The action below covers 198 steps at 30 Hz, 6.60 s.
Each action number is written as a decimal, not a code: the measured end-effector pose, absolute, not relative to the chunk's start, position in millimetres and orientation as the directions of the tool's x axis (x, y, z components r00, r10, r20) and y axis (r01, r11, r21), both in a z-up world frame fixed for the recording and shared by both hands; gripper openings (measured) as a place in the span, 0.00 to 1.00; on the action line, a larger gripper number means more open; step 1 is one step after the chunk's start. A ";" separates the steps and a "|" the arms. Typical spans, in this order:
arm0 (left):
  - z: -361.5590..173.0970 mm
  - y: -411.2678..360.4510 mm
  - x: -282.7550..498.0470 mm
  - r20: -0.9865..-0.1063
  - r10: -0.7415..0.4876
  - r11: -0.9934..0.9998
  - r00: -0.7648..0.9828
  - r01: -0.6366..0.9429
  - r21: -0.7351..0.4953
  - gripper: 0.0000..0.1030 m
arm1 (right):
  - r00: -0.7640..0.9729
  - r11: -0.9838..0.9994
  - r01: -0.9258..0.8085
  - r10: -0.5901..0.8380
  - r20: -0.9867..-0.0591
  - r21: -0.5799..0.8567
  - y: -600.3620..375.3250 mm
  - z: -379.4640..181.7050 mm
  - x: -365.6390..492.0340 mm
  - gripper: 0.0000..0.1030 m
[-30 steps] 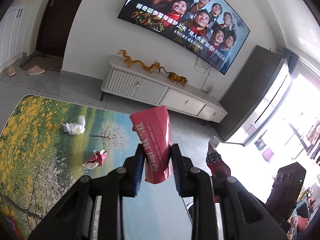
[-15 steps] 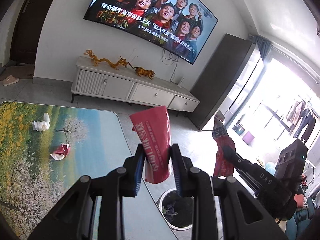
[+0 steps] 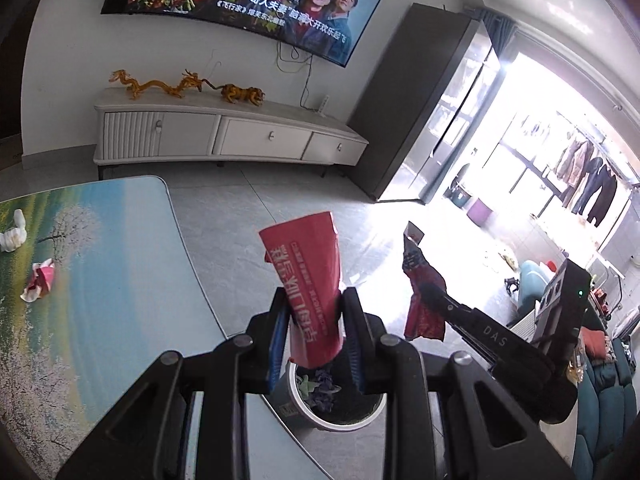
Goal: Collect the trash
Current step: 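Carry both red wrappers toward the white bin with both grippers, then open both grippers over the white bin to drop the red wrappers, then move both tools back over the table toward the tissue and wrapper, then grasp the white tissue with the left gripper while the right grasps the red-white wrapper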
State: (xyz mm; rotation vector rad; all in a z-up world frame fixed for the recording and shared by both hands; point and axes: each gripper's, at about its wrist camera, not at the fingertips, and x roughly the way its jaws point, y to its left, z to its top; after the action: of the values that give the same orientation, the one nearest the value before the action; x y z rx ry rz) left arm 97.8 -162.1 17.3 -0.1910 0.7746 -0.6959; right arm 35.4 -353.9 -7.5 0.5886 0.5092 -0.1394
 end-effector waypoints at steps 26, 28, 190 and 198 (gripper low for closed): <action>-132.8 -385.0 140.7 -0.797 -0.595 0.672 0.108 0.611 -0.419 0.31 | 0.599 0.605 0.645 -0.019 -0.801 0.468 -483.1 -195.8 20.8 0.09; -139.2 -394.1 143.2 -0.798 -0.597 0.664 0.083 0.610 -0.433 0.35 | 0.585 0.595 0.659 -0.020 -0.811 0.460 -486.4 -200.5 20.7 0.13; -123.7 145.1 365.0 -0.771 -0.060 0.968 0.634 -0.150 -0.199 0.50 | 0.455 0.910 -0.209 0.415 -0.788 0.359 -18.9 -138.1 282.1 0.45; -139.8 141.9 359.1 -0.785 -0.051 0.975 0.617 -0.139 -0.173 0.47 | 0.457 0.906 -0.262 0.420 -0.784 0.332 -17.4 -144.1 266.7 0.29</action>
State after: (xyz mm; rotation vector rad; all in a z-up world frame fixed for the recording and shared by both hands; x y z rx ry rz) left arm 359.1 141.9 -139.8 -0.2259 0.9062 0.0512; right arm 266.7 -17.4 -144.1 0.1728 1.0127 0.4223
